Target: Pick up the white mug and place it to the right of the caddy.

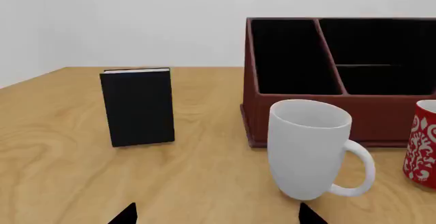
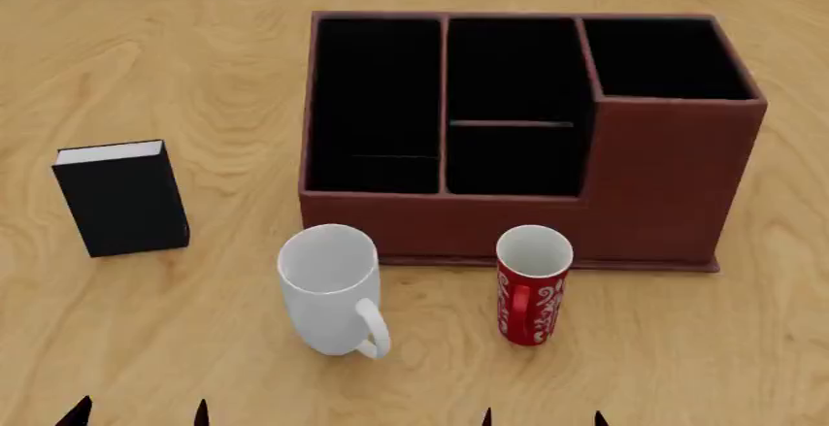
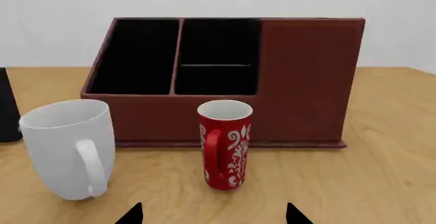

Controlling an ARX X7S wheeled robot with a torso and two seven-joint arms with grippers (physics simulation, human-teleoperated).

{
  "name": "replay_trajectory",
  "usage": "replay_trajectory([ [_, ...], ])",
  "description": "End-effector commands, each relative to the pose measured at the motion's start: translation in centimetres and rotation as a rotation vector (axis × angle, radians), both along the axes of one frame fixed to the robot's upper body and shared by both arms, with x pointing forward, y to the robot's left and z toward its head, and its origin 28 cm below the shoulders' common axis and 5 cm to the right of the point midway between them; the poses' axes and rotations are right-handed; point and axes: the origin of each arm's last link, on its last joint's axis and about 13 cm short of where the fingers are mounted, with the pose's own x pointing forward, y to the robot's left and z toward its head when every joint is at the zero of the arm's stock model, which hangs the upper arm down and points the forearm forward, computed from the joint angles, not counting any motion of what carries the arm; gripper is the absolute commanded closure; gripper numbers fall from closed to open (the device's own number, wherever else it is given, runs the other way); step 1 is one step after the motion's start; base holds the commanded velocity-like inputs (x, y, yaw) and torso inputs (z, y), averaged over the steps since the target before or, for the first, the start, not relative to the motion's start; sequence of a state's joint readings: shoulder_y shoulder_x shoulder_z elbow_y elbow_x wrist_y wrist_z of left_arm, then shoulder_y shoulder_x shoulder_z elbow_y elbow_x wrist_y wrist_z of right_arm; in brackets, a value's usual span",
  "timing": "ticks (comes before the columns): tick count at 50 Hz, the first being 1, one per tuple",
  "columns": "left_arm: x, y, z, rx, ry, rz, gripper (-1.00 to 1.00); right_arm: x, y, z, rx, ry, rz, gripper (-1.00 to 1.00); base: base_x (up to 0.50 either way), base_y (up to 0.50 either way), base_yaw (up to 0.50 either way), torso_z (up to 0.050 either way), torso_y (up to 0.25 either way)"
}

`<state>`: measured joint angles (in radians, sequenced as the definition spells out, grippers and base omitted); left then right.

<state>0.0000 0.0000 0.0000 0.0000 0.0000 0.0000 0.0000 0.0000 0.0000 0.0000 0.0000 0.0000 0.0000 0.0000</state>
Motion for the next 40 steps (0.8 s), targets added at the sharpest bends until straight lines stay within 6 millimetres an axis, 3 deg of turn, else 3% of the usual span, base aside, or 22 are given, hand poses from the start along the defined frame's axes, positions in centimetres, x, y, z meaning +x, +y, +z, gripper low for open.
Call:
replay_trajectory([
  [1,0.0,0.2,0.0,0.0,0.0,0.0,-1.0,0.0,0.0,0.0,-0.009,0.0,0.013,-1.0,0.0,0.0,0.0,0.0,0.0],
  [6,-0.4,0.6,3.3,-0.009,-0.052,0.018,-1.0,-0.2,0.0,3.5,-0.141,0.0,-0.073,-1.0,0.0,0.0,0.0,0.0,0.0],
  [8,-0.9,0.6,5.4,-0.005,-0.037,-0.012,-1.0,-0.8,0.0,6.4,-0.118,-0.052,-0.054,-1.0,0.0,0.0,0.0,0.0,0.0],
  [14,-2.8,0.4,9.4,0.048,-0.048,0.009,-1.0,-2.3,0.1,12.0,-0.137,-0.156,-0.071,-1.0,0.0,0.0,0.0,0.0,0.0],
  [18,-3.7,0.5,11.6,0.04,-0.078,-0.002,-1.0,-3.3,0.3,14.1,-0.149,-0.188,-0.057,-1.0,0.0,0.0,0.0,0.0,0.0],
  [27,-4.7,1.2,14.8,0.075,-0.131,0.029,-1.0,-4.2,0.4,16.1,-0.171,-0.233,-0.043,-1.0,0.0,0.0,0.0,0.0,0.0],
  [31,-4.8,1.2,15.1,0.078,-0.144,0.023,-1.0,-4.4,0.4,16.3,-0.171,-0.256,-0.051,-1.0,0.0,0.0,0.0,0.0,0.0],
  [40,-5.1,1.3,15.2,0.07,-0.153,0.02,-1.0,-4.4,0.2,16.3,-0.155,-0.264,-0.06,-1.0,0.0,-0.5,0.0,0.0,0.0],
])
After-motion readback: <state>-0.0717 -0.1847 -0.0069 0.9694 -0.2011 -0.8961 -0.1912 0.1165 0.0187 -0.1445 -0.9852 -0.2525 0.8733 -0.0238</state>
